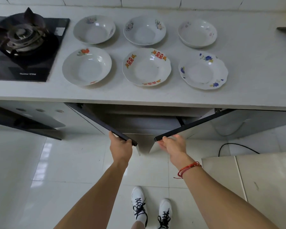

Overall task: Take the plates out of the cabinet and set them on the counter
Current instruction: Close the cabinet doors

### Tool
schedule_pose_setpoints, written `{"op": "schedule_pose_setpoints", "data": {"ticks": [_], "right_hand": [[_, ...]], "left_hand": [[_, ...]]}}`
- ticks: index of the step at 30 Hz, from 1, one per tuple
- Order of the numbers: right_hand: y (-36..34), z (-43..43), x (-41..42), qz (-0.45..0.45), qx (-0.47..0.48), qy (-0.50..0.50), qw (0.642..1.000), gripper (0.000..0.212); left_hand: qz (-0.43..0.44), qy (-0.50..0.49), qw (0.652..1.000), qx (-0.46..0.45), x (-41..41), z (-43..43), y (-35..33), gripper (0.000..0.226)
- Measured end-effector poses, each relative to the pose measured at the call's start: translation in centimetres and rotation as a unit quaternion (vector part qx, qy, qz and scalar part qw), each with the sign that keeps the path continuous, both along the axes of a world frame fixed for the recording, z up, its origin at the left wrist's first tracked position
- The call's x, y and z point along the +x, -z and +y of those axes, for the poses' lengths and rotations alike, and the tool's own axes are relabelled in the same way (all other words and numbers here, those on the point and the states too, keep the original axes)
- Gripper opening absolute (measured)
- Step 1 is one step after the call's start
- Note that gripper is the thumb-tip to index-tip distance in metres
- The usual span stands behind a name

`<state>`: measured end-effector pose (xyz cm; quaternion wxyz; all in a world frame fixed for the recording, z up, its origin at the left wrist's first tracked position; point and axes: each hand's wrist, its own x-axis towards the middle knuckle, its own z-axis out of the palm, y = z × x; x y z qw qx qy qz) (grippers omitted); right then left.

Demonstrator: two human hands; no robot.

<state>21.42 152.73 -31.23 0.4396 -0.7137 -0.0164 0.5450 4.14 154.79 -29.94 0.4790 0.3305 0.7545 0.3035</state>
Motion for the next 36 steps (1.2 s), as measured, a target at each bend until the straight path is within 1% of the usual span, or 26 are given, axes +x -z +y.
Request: {"op": "schedule_pose_setpoints", "data": {"ticks": [5,10,16,19,24,27,28,31,33,36], "right_hand": [[0.1,1.6,-0.1,0.005,0.008,0.000,1.000,0.034],[-0.1,3.3,-0.1,0.007,0.016,-0.001,1.000,0.026],[0.4,5.6,-0.2,0.010,0.028,0.005,1.000,0.030],[0.6,6.8,-0.2,0.010,0.033,0.009,0.999,0.031],[0.8,8.7,-0.2,0.022,0.049,0.028,0.998,0.034],[1.1,9.9,-0.1,0.026,0.055,0.033,0.998,0.033],[1.2,10.3,0.0,0.028,0.055,0.034,0.997,0.030],[1.3,11.2,0.2,0.036,0.057,0.041,0.997,0.014],[1.4,11.7,0.3,0.042,0.060,0.048,0.996,0.017],[1.7,12.5,0.4,0.053,0.061,0.054,0.995,0.036]], "left_hand": [[-0.049,-0.047,0.998,-0.018,2.0,2.8,0.7,0.040],[-0.089,-0.065,0.993,-0.049,3.4,5.4,1.0,0.030],[-0.142,-0.107,0.981,-0.074,4.6,7.9,0.4,0.013],[-0.166,-0.115,0.976,-0.084,5.0,8.9,0.3,0.009],[-0.197,-0.120,0.968,-0.098,5.1,10.5,0.6,0.007],[-0.210,-0.123,0.965,-0.096,5.2,11.5,0.8,0.012],[-0.214,-0.121,0.965,-0.093,5.2,11.7,0.9,0.013],[-0.225,-0.110,0.965,-0.081,5.2,12.4,1.0,0.015],[-0.240,-0.108,0.962,-0.072,5.3,12.8,0.9,0.017],[-0.266,-0.108,0.956,-0.062,5.4,13.3,0.4,0.022]]}}
